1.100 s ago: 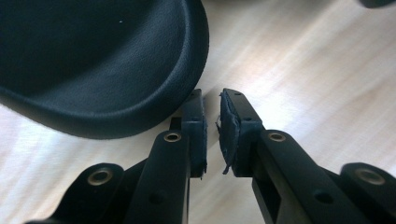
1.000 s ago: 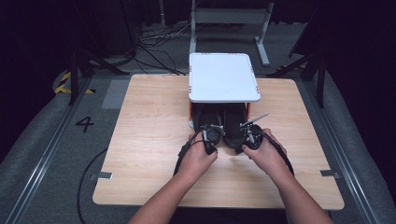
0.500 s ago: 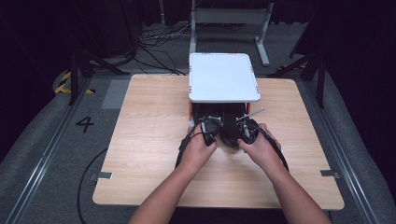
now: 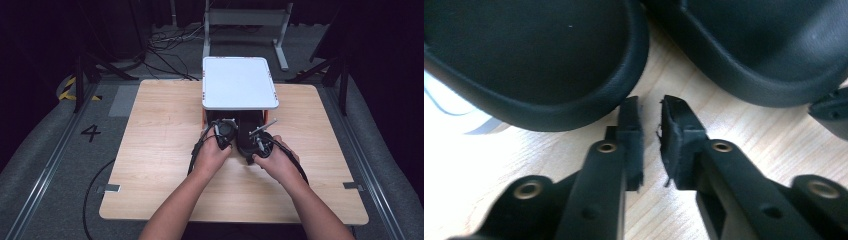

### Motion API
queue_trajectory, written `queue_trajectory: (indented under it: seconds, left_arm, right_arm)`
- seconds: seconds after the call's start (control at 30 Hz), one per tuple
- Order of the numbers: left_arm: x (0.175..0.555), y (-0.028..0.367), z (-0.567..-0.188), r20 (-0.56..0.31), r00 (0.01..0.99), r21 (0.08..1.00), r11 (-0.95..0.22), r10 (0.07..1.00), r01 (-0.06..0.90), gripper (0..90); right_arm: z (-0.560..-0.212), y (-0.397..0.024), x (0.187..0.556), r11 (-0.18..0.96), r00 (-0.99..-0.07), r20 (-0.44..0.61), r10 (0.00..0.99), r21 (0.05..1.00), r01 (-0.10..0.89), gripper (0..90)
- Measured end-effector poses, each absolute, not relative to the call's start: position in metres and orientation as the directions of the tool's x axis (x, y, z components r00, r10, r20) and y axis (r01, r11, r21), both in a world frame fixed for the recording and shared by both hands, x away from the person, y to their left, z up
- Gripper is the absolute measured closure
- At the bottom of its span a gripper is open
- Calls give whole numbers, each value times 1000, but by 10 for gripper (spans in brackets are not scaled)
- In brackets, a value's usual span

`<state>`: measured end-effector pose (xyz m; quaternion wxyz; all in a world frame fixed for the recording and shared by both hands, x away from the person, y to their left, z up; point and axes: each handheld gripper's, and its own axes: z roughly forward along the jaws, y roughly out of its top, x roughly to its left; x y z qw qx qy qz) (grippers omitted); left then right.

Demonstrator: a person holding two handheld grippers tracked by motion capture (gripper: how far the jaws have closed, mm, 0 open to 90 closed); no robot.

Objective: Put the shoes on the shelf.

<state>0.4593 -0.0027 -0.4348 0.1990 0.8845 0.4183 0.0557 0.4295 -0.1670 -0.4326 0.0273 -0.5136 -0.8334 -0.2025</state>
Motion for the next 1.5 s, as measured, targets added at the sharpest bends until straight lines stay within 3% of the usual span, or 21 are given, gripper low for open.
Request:
queue_trajectory:
  seconds: [0.13,0.3,0.8,1.07,1.23,1.5]
  left_arm:
    - [454,0,-436,-93,672,445,-573,735,688,713]
    - [440,11,-428,-102,694,470,-581,713,665,630]
    - [417,66,-413,-113,651,513,-517,751,685,605]
    - [408,85,-401,-92,646,533,-510,758,675,531]
    - [399,100,-392,-83,641,552,-500,763,667,414]
    - [395,128,-384,-7,667,541,-558,745,630,248]
  right_arm:
    - [-433,-168,433,390,-476,248,844,325,861,900]
    - [-428,-166,441,397,-479,156,864,374,838,900]
    - [-429,-158,477,378,-451,164,877,342,860,898]
    - [-409,-180,452,351,-486,269,831,424,835,728]
    - [-384,-216,430,293,-517,274,811,575,764,583]
    - [-362,-278,407,201,-531,299,793,693,692,513]
